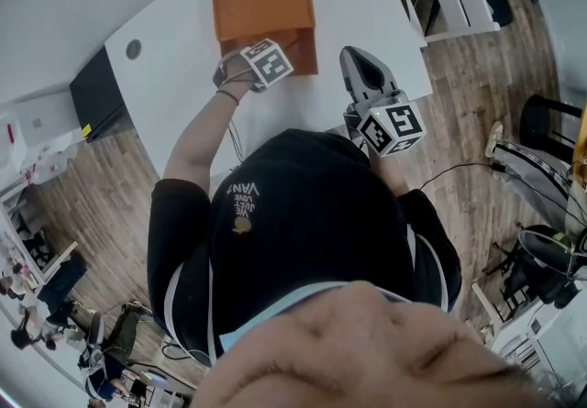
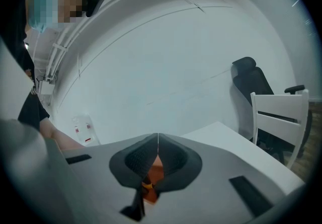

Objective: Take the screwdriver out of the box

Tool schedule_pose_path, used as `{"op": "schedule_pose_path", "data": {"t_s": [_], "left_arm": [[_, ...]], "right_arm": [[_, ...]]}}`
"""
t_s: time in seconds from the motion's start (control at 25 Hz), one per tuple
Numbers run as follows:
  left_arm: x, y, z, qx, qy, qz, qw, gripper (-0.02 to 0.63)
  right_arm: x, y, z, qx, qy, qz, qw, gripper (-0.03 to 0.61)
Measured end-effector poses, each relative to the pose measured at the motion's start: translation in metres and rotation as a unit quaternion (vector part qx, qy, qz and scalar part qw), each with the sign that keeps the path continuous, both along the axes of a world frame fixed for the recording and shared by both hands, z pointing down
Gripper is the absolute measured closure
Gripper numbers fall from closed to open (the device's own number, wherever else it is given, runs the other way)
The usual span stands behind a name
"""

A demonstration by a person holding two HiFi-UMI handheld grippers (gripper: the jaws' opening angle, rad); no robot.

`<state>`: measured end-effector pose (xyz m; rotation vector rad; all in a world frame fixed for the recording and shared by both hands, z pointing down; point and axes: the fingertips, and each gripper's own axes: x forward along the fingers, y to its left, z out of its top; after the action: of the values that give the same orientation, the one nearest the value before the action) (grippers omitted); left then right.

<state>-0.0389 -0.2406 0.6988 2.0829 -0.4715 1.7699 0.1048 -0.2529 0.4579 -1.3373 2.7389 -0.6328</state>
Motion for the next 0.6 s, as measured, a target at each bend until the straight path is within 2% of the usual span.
{"op": "schedule_pose_path", "data": {"t_s": [0.16, 0.24, 0.6], "left_arm": [[0.0001, 0.0002, -0.0013, 0.004, 0.005, -0.006, 1.0000, 0.478], [0.0007, 0.0006, -0.0015, 0.004, 0.006, -0.008, 0.9999, 0.509], [0.0015, -0.0005, -0.0017, 0.000, 0.014, -0.020, 0.9997, 0.515]], "right_arm": [[0.0006, 0.0013, -0.0004, 0.001, 0.001, 0.000, 1.000, 0.566], [0.0006, 0.0012, 0.0000, 0.000, 0.002, 0.000, 1.000, 0.566], [0.0024, 0.0010, -0.0013, 0.001, 0.003, 0.002, 1.000, 0.566]]}}
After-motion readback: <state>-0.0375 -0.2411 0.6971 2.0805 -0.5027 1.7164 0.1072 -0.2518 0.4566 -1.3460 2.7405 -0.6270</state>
